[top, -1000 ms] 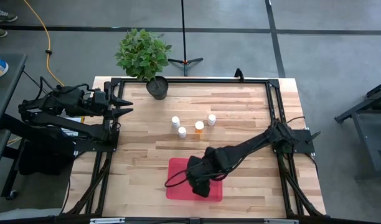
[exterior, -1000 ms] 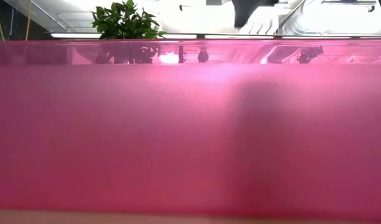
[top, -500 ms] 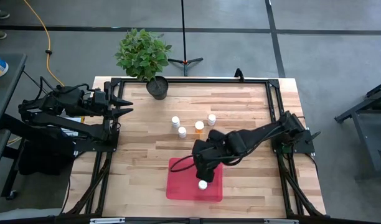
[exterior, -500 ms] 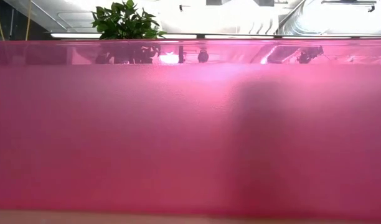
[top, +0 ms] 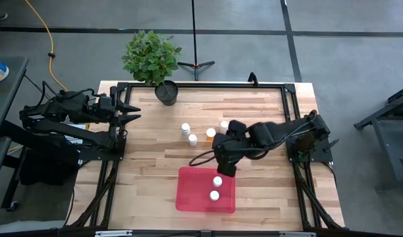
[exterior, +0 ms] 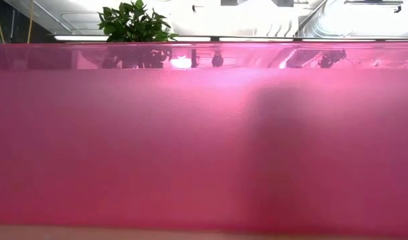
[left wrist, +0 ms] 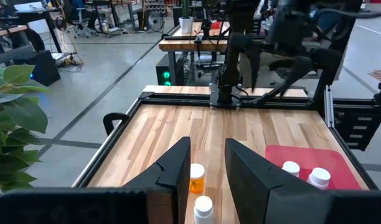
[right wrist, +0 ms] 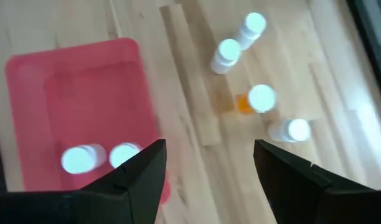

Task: Pick and place pill bottles into a basket
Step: Put the white pill bottle into the red bin

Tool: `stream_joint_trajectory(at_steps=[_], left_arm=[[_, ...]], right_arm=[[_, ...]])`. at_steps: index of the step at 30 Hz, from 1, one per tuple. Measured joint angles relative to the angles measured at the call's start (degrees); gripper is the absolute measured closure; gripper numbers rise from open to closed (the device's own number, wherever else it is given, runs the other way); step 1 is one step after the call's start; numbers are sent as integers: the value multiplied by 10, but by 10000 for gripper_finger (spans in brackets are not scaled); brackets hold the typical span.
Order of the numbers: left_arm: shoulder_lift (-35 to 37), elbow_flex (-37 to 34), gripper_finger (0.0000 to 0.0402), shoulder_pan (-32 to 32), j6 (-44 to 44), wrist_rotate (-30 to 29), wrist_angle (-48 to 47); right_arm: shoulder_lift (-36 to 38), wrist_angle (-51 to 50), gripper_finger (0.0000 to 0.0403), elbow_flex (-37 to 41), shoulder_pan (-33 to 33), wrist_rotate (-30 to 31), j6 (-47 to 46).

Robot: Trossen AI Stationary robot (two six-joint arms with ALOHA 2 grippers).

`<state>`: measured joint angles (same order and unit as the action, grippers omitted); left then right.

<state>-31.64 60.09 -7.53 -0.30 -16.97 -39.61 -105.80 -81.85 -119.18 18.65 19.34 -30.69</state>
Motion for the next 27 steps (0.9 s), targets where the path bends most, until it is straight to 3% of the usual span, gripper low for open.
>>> stream_joint_trajectory(at_steps=[21, 24, 27], left_arm=[[0, 0, 268, 0, -17, 0, -25], [0, 0, 268, 0, -17, 0, -25], [0, 0, 268, 0, -17, 0, -23]], right_arm=[[143, -62, 171, 3, -68, 78, 83], [191, -31, 171, 62, -75, 84, 83], [273, 44, 171, 197, -80, 74, 71]])
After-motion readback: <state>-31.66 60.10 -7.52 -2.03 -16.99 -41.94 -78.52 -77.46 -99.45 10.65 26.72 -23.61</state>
